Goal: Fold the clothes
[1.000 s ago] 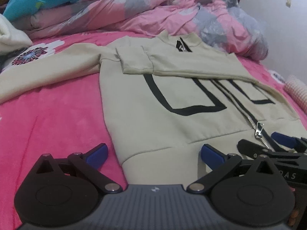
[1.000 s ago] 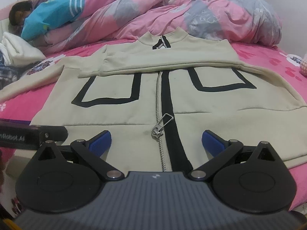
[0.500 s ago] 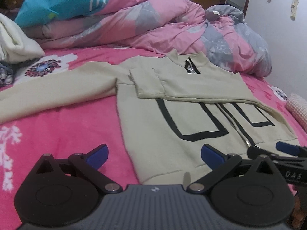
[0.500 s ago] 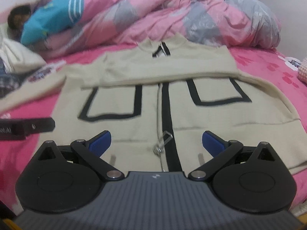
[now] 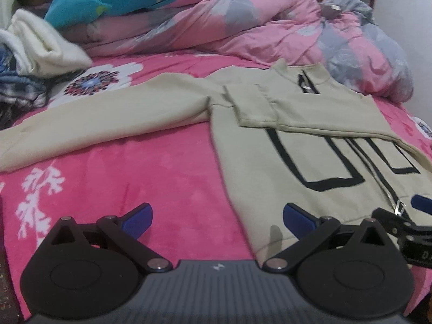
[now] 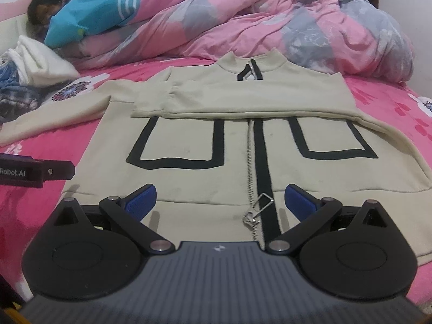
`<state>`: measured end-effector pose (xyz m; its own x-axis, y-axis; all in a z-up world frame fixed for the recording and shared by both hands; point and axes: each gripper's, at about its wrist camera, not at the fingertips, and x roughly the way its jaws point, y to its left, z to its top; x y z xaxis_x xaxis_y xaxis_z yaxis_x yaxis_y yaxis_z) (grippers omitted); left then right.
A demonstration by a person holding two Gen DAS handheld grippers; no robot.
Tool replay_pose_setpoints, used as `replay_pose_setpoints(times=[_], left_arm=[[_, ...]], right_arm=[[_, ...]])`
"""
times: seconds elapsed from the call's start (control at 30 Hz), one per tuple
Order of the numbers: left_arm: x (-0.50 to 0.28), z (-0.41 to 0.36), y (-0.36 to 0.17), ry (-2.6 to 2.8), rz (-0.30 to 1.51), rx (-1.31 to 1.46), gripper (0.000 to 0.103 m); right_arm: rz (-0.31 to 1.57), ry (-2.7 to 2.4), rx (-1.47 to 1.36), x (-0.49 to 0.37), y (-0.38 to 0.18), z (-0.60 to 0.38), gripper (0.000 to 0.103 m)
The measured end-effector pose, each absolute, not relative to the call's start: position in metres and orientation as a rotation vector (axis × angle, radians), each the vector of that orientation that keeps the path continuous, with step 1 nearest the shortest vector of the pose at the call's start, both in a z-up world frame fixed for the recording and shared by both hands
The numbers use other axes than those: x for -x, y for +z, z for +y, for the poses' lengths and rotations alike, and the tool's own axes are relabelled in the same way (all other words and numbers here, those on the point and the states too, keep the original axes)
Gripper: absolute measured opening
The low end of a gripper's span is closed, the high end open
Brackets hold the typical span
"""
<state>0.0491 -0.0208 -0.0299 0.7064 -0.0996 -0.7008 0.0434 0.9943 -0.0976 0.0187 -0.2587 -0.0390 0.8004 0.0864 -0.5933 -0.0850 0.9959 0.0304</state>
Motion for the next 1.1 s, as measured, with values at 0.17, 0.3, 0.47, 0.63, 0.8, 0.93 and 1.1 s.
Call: replay_pose_setpoints(times=[0.17, 0.3, 0.47, 0.63, 0.8, 0.93, 1.1], left_arm=[[-0.053, 0.000, -0.030, -0.013, 0.774, 0.122, 0.103], [-0.060, 0.024, -0.032, 0.074, 0.751, 0.172, 0.103], [-0.069, 0.064, -0.035, 0.222, 0.703, 0.254, 0.103], [-0.082, 0.110, -0.042, 0.294, 0.666, 0.435, 0.103], [-0.097, 0.137, -0.051, 0.321, 0.612, 0.579, 0.100], [-0.109, 0.151, -0.053, 0.396, 0.576, 0.640, 0.082], [-0.120, 0.167, -0.054, 0.498, 0.554, 0.678, 0.031]], right_arm=[[0.648, 0.114, 0.001, -0.023, -0.043, -0.252, 0.102], [0.657, 0.132, 0.003, -0.026, -0.046, -0.247, 0.102], [0.668, 0.150, 0.007, -0.029, -0.049, -0.241, 0.102], [0.678, 0.150, 0.012, -0.030, -0.050, -0.238, 0.102], [0.689, 0.151, 0.017, -0.031, -0.051, -0.234, 0.102], [0.697, 0.151, 0.021, -0.031, -0.052, -0.232, 0.102], [0.704, 0.151, 0.023, -0.032, -0.053, -0.230, 0.102]])
